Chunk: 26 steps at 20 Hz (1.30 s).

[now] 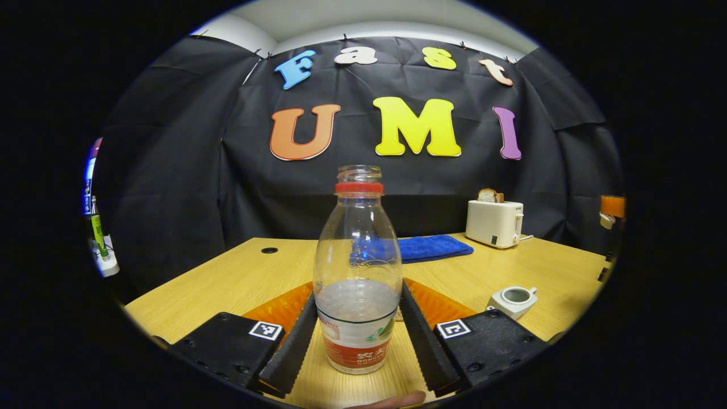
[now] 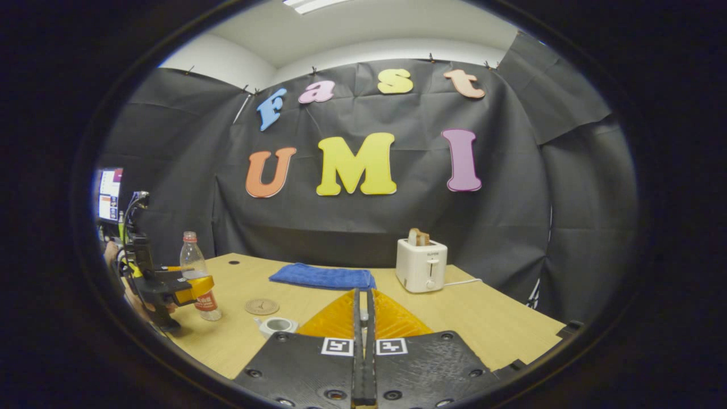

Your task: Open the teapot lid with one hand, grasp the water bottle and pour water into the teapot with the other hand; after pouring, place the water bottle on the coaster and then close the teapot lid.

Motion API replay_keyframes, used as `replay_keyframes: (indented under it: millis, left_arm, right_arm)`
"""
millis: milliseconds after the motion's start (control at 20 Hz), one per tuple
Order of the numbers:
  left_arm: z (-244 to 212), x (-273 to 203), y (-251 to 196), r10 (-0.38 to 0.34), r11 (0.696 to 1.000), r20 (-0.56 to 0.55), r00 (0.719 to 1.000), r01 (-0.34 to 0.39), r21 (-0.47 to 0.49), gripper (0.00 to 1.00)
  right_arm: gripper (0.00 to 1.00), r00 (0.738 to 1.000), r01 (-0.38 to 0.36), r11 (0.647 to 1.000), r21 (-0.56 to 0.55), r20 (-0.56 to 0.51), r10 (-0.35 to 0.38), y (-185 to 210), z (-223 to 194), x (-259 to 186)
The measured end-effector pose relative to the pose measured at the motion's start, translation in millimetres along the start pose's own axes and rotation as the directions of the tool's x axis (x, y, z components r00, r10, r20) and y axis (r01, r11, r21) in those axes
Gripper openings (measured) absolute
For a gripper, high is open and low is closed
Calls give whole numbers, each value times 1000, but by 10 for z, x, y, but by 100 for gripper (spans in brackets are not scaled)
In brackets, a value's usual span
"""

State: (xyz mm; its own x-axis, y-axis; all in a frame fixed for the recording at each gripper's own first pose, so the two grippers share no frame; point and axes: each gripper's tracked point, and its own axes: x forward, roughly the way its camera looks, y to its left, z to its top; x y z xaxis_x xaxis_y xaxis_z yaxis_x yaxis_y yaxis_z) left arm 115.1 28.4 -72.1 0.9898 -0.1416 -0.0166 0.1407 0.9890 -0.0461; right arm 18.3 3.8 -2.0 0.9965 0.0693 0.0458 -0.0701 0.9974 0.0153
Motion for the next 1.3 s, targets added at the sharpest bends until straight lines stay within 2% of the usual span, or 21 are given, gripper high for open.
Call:
replay_keyframes:
  millis: [50,100,400,500,600,700,800,950,1150,1300]
  left_arm:
    - [15,7,0,-3,1000,3,1000,3,5,74]
    - [11,-5,-5,-8,1000,-7,1000,8,7,78]
    - [90,-101,-13,17,995,-16,1000,-15,98,77]
    - [93,-112,-54,23,985,-35,999,-16,171,77]
    - [153,-103,-94,40,961,-39,998,-28,274,77]
    - [191,-93,-121,74,921,-42,996,-52,385,77]
    - [222,-84,-179,100,869,-34,994,-71,489,77]
    - [106,-63,-316,109,785,-61,992,-48,618,77]
    - [-49,-47,-382,153,668,-93,984,-33,743,77]
    - [-139,-31,-391,181,612,-118,976,-18,791,77]
  right_arm:
    - [0,1000,1,1000,2,3,-1,-9,11,-6]
    - [0,1000,3,1000,-1,3,-3,-13,17,-1]
    - [0,1000,10,1000,8,1,-10,-81,34,0]
    - [0,1000,16,1000,10,-6,-16,-111,12,13]
    - [0,999,28,1000,8,-18,-27,-141,-19,37]
    - [0,999,32,999,15,-27,-31,-162,-40,42]
    - [0,999,36,999,18,-25,-36,-189,-35,52]
    - [0,999,46,999,17,-28,-45,-243,-49,70]
    - [0,998,54,998,22,-45,-53,-284,-99,113]
    - [0,997,53,998,18,-50,-52,-278,-115,127]
